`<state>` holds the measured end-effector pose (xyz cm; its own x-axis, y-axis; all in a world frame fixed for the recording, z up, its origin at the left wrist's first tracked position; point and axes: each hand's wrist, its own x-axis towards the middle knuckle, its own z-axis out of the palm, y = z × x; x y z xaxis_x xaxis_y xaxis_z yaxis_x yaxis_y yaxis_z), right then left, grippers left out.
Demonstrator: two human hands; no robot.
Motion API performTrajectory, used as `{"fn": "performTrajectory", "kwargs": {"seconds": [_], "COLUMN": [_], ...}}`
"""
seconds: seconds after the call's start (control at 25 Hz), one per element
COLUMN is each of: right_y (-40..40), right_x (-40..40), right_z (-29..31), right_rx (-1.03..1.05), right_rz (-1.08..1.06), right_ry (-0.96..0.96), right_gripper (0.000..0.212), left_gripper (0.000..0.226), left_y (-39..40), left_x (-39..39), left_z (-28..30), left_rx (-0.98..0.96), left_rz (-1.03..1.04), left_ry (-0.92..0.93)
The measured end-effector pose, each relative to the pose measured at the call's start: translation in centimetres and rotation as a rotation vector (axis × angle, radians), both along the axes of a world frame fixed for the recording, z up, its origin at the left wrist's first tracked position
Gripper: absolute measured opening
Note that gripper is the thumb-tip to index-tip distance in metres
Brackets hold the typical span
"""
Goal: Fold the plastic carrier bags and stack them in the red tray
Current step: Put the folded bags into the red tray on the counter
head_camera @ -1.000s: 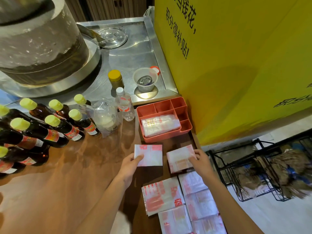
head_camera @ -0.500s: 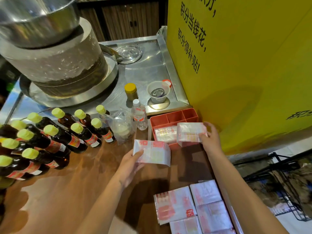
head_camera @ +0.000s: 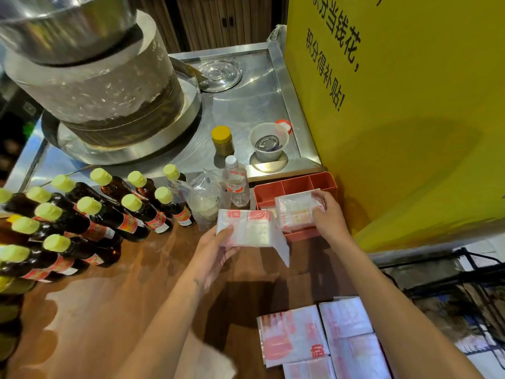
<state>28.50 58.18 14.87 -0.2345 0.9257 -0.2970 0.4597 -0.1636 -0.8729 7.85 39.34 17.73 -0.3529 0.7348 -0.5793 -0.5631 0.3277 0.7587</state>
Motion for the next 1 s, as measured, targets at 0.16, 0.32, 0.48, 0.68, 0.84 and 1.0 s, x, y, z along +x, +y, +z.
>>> {"fn": "performTrajectory", "kwargs": {"seconds": [0.16, 0.32, 0.48, 0.68, 0.84, 1.0], "right_y": [-0.7, -0.7, 0.5, 2.7, 2.1, 0.7], "right_x": [-1.8, -2.3, -0.5, 3.9, 4.9, 4.3], "right_z": [-0.7, -1.1, 0.3, 3.9, 6.0, 6.9], "right_rx": [-0.077, -0.086, -0.057, 0.121, 0.247, 0.473], "right_rz": [0.101, 0.035, -0.189, -0.316, -0.161, -0.135], "right_ry": [-0.032, -0.001, 0.176, 0.181, 0.115, -0.071], "right_gripper": [0.050, 0.031, 0.022, 0.027, 0.030, 0.028], "left_gripper": [0.029, 0.029, 0.031, 0.031, 0.032, 0.032], "left_y": [0.1, 0.1, 0.1, 0.4, 0.5, 0.3], "left_x": [-0.9, -1.3, -1.2, -0.4, -0.5, -1.0], "left_z": [0.3, 0.5, 0.8, 1.1, 1.3, 1.3], "left_rx": [0.006, 0.008, 0.019, 0.035, 0.039, 0.043], "left_rz": [0.055, 0.096, 0.092, 0.107, 0.123, 0.148], "left_ry": [-0.029, -0.048, -0.059, -0.090, -0.100, -0.103]}}
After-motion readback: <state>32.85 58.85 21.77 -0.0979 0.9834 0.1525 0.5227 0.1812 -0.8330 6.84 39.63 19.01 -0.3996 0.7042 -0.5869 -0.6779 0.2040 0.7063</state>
